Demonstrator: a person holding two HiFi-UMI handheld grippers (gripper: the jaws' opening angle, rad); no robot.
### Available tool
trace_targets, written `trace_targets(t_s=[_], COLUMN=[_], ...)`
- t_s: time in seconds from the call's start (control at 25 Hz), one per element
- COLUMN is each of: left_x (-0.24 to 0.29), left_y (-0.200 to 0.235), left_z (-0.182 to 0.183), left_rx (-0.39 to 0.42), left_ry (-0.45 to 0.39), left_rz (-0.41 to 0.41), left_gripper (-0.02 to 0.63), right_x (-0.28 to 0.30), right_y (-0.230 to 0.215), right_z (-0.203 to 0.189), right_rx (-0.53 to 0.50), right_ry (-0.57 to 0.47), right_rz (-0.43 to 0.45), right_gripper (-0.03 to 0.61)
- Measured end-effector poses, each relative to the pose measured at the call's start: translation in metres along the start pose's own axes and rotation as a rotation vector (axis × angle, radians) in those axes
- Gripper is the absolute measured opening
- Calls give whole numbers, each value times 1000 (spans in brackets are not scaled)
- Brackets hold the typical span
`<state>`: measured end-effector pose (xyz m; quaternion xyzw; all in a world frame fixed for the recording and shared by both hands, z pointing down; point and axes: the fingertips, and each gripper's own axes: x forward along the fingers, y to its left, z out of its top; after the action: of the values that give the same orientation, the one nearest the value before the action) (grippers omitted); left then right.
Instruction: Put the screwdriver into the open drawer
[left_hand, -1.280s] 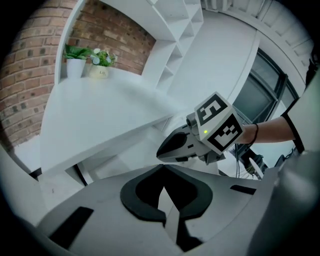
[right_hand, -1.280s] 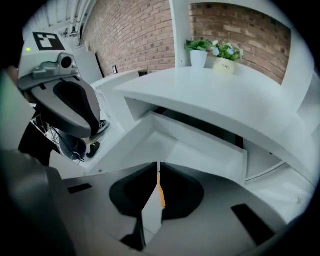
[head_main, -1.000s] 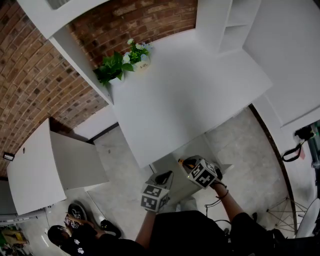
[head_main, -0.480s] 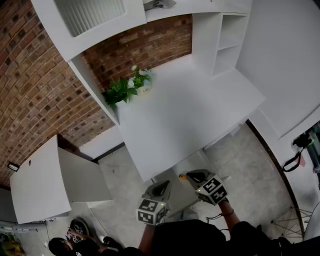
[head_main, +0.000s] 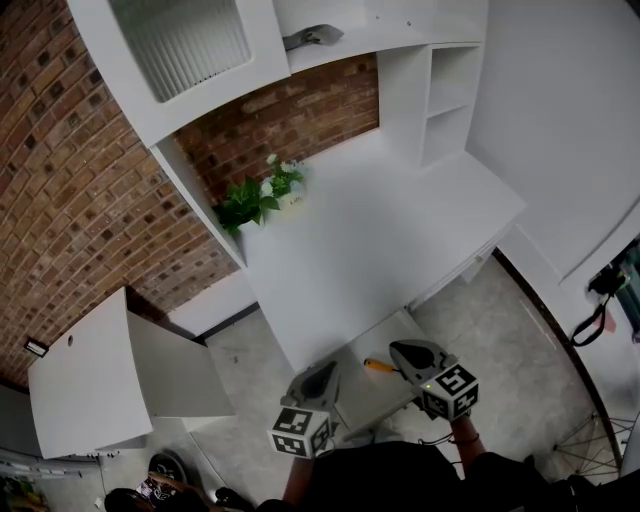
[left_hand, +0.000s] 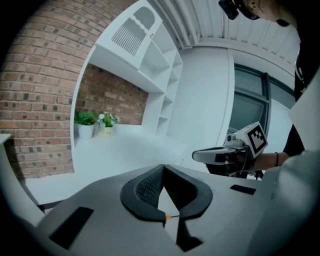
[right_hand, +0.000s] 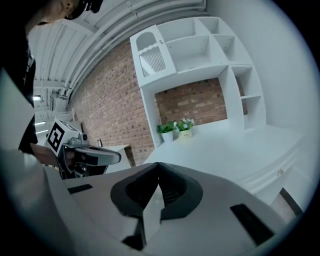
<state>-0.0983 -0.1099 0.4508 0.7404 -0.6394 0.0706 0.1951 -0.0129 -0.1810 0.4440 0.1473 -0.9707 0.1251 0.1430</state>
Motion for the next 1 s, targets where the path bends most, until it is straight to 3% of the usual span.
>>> trace_targets(t_s=[0.52,1.0], left_x=[-16,-30], left_y=[15,28], left_z=[48,79], left_rx=[57,77], left_ry=[-172,-263], left_rz=[71,129], left_gripper=[9,9], right_x=[-42,-74], right_y=[-24,-45], right_z=[51,75], right_rx=[54,59], right_ry=[-250,-362], right_rz=[-125,-228], right_gripper=[15,15])
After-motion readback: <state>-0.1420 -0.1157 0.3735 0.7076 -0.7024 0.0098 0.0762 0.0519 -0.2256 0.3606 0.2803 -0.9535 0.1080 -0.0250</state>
